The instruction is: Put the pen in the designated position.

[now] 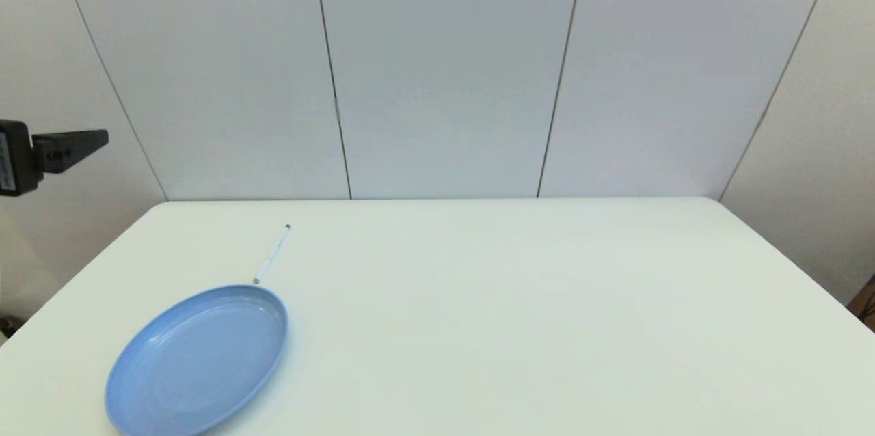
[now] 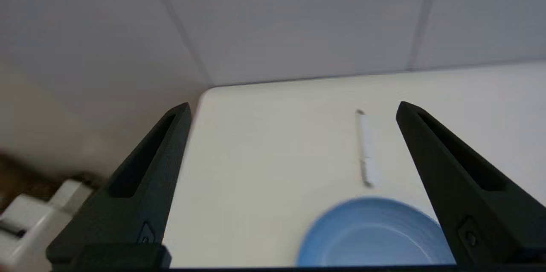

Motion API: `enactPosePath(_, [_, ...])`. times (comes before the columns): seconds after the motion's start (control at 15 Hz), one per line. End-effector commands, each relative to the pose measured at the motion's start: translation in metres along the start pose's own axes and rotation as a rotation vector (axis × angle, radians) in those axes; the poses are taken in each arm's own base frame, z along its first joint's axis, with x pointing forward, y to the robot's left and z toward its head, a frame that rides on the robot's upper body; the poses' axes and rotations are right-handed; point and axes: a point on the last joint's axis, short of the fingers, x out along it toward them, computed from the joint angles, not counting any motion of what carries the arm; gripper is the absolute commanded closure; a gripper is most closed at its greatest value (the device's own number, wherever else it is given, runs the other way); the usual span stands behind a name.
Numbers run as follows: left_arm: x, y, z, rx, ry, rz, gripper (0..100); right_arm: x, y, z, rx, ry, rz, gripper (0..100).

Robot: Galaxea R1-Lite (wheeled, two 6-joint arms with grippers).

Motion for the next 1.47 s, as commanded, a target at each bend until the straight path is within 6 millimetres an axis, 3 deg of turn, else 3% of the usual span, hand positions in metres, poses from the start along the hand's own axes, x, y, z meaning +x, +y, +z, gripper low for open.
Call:
enactPosePath(0.07, [-0.051, -0.010, -0.038, 0.013, -0.045, -0.112, 0, 0.000, 0.000, 0.000, 0.000, 0.001, -0.001, 0])
enactPosePath(0.4, [-0.090, -0.020, -0.085, 0.011, -0.065, -0.118, 0, 0.000, 0.000, 0.000, 0.000, 0.001, 0.001, 0])
enactPosePath(0.87, [-0.133, -0.036, -0.170, -0.021, -0.150, -0.191, 0, 0.000, 0.000, 0.000, 0.000, 0.001, 0.001, 0])
enactPosePath(1.13, [-0.142, -0.040, -0.203, -0.038, -0.194, -0.112, 0, 0.000, 0.000, 0.000, 0.000, 0.001, 0.001, 0])
enactPosePath(1.47, [-0.139, -0.047, -0.234, -0.030, -0.197, -0.108, 0, 0.000, 0.000, 0.000, 0.000, 0.001, -0.001, 0])
